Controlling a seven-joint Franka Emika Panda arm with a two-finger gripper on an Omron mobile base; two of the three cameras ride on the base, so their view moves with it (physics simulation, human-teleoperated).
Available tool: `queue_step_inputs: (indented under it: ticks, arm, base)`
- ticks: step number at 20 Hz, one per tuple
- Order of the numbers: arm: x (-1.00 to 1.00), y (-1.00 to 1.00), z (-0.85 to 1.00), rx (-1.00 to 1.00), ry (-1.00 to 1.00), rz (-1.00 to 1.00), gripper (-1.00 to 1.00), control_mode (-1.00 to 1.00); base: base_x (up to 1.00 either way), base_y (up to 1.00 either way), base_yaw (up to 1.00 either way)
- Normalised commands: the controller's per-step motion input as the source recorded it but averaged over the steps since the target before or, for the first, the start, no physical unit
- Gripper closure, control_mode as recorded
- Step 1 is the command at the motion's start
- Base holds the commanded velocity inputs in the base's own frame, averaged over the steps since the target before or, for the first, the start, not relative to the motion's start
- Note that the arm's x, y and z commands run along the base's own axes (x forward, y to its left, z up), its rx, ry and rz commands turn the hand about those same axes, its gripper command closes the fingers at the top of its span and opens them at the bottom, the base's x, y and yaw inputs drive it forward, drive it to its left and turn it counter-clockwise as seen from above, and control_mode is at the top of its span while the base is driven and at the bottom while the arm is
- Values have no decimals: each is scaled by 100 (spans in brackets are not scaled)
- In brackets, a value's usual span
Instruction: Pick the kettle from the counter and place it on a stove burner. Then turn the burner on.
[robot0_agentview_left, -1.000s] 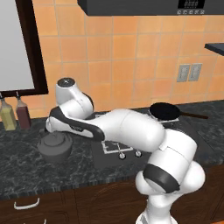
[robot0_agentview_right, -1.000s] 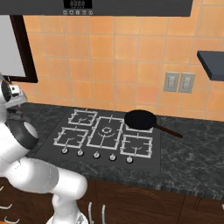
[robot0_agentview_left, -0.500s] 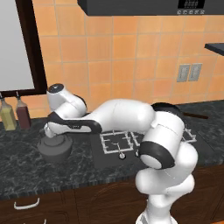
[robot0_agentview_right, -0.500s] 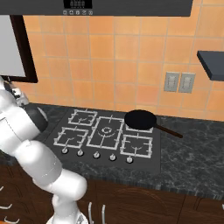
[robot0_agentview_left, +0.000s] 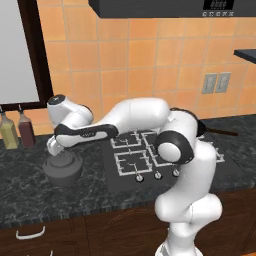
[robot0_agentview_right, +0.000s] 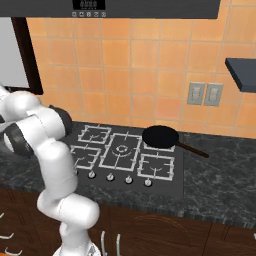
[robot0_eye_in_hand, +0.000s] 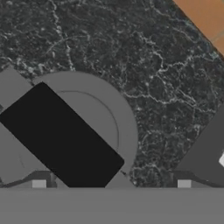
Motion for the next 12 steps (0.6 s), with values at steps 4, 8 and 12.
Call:
queue_step_inputs:
  ticks: [4, 8, 12]
  arm:
    - [25, 19, -25, -6, 7, 4, -100, -100]
    - [10, 4, -6, -1, 1, 3, 100, -100]
    - [0, 0, 0, 0, 0, 0, 100, -100]
  base:
    - [0, 0, 0]
    - [0, 0, 0]
    - [0, 0, 0]
